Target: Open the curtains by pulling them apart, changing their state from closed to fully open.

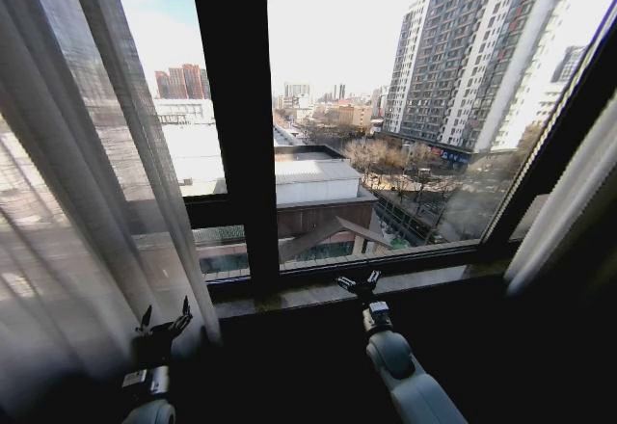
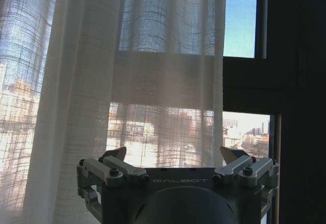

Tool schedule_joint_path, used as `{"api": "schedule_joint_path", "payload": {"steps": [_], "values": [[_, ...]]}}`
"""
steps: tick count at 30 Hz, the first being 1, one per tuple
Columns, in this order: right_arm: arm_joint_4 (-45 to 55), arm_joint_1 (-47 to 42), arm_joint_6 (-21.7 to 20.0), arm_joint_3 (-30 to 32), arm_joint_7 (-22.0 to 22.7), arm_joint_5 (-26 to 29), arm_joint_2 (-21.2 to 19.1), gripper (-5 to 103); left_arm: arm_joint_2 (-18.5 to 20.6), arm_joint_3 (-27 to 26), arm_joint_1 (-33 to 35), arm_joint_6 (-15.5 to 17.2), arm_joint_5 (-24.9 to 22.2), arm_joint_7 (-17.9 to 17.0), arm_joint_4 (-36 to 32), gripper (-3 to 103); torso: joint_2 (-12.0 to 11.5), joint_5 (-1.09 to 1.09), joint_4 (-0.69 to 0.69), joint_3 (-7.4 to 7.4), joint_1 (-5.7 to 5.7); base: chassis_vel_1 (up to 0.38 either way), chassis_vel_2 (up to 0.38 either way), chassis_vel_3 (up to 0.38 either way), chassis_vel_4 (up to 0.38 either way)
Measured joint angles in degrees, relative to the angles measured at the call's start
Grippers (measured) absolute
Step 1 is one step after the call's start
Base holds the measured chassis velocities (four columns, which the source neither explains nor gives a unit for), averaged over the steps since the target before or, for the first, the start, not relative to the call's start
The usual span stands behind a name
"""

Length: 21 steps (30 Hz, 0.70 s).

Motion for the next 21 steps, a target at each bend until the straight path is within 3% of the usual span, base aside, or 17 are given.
{"api": "schedule_joint_path", "payload": {"steps": [21], "values": [[0.00, 0.01, 0.01, -0.01, -0.05, 0.03, 0.00, 100, 0.00, 0.00, 0.00, 0.00, 0.00, 0.00, 0.00, 100, 0.00, 0.00, 0.00, 0.00, 0.00, 0.000, 0.000, 0.000, 0.000]]}}
